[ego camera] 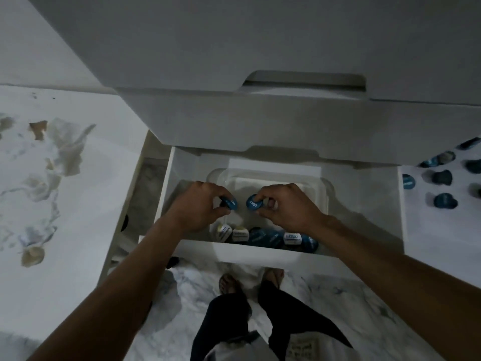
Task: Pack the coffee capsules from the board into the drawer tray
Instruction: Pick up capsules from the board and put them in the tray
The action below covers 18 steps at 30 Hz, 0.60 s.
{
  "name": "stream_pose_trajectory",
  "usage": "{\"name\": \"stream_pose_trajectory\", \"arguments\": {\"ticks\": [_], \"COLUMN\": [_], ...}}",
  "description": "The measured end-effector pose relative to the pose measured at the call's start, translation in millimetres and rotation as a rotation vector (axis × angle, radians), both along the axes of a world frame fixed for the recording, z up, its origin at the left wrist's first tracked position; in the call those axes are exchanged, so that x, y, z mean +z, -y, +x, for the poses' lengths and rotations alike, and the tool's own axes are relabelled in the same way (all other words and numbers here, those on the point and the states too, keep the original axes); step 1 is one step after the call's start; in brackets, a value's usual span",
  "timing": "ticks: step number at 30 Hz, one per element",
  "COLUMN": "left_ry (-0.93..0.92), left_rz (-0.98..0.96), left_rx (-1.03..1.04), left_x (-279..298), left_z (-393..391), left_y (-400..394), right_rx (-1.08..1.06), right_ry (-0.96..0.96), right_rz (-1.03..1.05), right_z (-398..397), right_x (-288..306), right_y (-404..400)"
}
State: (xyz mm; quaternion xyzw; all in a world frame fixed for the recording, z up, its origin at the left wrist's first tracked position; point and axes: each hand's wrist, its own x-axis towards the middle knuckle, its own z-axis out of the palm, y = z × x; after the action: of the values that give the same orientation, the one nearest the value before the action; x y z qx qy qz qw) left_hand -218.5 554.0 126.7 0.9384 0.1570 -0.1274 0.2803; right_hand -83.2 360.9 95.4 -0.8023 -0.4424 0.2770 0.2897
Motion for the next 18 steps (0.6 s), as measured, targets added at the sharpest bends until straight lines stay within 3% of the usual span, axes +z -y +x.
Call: {"name": "stream_pose_trajectory", "arguments": {"ticks": [18], "left_ry": [-0.076], "left_rz": [-0.011], "left_rx": [-0.119], "left_x": [-24], "left_z": [8], "left_y": [-17], "right_rx": [0.074], "right_ry": [-0.059], "right_rz": [-0.044], "right_z": [-1], "right_x": [-22], "right_y": [-14]}}
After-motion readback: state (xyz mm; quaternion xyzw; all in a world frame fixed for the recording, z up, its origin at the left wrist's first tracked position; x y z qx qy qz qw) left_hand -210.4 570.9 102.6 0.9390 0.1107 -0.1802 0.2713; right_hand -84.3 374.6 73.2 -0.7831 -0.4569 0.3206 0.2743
